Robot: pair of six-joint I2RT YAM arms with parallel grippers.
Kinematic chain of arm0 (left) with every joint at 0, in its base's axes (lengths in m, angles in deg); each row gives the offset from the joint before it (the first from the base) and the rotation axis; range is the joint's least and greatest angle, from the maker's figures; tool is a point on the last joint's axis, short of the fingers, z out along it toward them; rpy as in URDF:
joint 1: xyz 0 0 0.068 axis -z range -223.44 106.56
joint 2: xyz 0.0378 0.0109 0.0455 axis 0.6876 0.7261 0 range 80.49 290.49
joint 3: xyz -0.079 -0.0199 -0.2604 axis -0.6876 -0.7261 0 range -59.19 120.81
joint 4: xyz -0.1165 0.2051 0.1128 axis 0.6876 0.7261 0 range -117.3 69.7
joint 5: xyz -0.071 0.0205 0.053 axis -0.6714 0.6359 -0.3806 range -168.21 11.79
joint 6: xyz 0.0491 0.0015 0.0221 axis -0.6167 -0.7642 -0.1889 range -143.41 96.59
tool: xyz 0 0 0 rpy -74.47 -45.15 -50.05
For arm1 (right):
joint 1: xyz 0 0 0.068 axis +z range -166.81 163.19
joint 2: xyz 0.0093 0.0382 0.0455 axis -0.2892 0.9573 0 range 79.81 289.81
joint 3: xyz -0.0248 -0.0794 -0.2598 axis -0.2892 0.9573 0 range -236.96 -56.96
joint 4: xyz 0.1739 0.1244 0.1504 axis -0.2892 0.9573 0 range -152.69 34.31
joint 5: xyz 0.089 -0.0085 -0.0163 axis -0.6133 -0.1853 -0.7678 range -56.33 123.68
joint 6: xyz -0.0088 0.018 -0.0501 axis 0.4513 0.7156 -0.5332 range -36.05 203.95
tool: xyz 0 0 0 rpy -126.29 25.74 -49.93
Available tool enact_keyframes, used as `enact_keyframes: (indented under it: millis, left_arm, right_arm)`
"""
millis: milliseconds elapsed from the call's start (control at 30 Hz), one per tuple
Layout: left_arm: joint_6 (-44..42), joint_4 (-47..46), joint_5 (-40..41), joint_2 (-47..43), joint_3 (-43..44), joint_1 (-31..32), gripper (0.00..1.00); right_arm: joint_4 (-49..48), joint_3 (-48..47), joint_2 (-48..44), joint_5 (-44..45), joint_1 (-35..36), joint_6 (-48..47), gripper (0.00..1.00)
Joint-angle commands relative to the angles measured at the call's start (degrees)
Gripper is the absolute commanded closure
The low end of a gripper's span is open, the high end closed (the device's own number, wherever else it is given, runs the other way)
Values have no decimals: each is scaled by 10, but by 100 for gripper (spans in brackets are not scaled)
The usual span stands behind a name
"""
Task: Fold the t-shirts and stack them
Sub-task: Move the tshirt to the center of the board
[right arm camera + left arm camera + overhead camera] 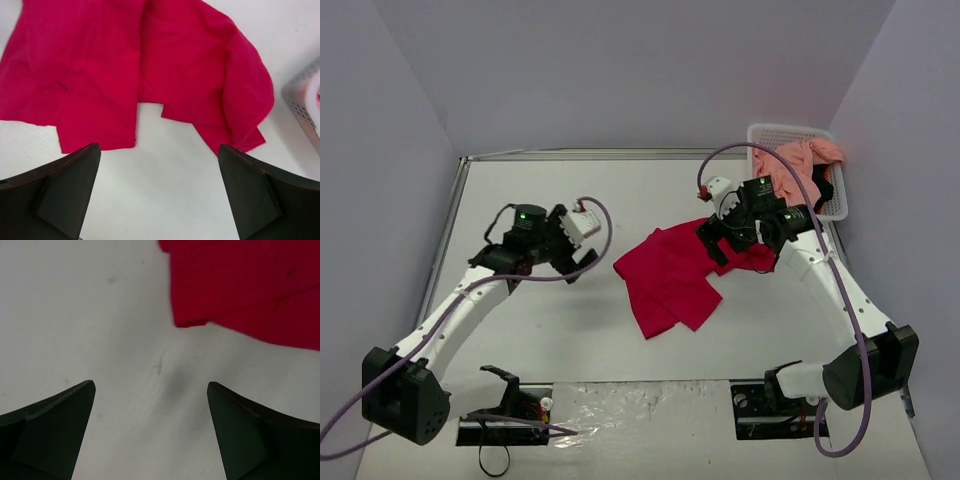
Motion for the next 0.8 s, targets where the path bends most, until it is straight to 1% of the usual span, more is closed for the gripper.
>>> enact_keyframes:
  millis: [0, 67, 100, 167, 200, 233, 267, 300, 367, 533, 567, 633, 767]
  left_arm:
    - [-80, 57, -14, 15, 7, 108, 6]
    - [-86, 48, 19, 26, 4, 150, 6]
    - [-86, 38, 34, 41, 6, 190, 6]
    - [-92, 29, 72, 60, 10, 226, 6]
    - [-99, 12, 90, 80, 8, 261, 6]
    - [-104, 2, 109, 91, 7, 277, 6]
    - [-107, -12, 152, 101, 4, 292, 6]
    - [-109, -45, 170, 122, -4, 313, 6]
    - [-115, -90, 190, 148, -11, 323, 6]
    - [-117, -120, 191, 195, 16, 350, 6]
    - [-117, -137, 191, 205, 19, 356, 6]
    - [-112, -162, 206, 217, 24, 373, 6]
    - [-109, -223, 252, 274, 35, 406, 6]
  right_arm:
    - [-26, 25, -46, 70, -16, 8, 0]
    - [-32, 48, -62, 85, -32, 11, 0]
    - [-33, 55, -67, 89, -40, 12, 0]
    - [-38, 77, -81, 92, -56, 12, 0]
    - [-39, 91, -86, 85, -73, 9, 0]
    - [-40, 97, -93, 85, -80, 10, 0]
    - [-47, 104, -96, 85, -88, 11, 0]
    - [-50, 111, -99, 82, -98, 13, 0]
    - [-61, 128, -105, 80, -104, 14, 0]
    - [-69, 126, -102, 88, -113, 24, 0]
    - [-74, 125, -101, 89, -114, 28, 0]
    - [-79, 126, -93, 90, -116, 31, 0]
    - [-91, 135, -82, 98, -121, 37, 0]
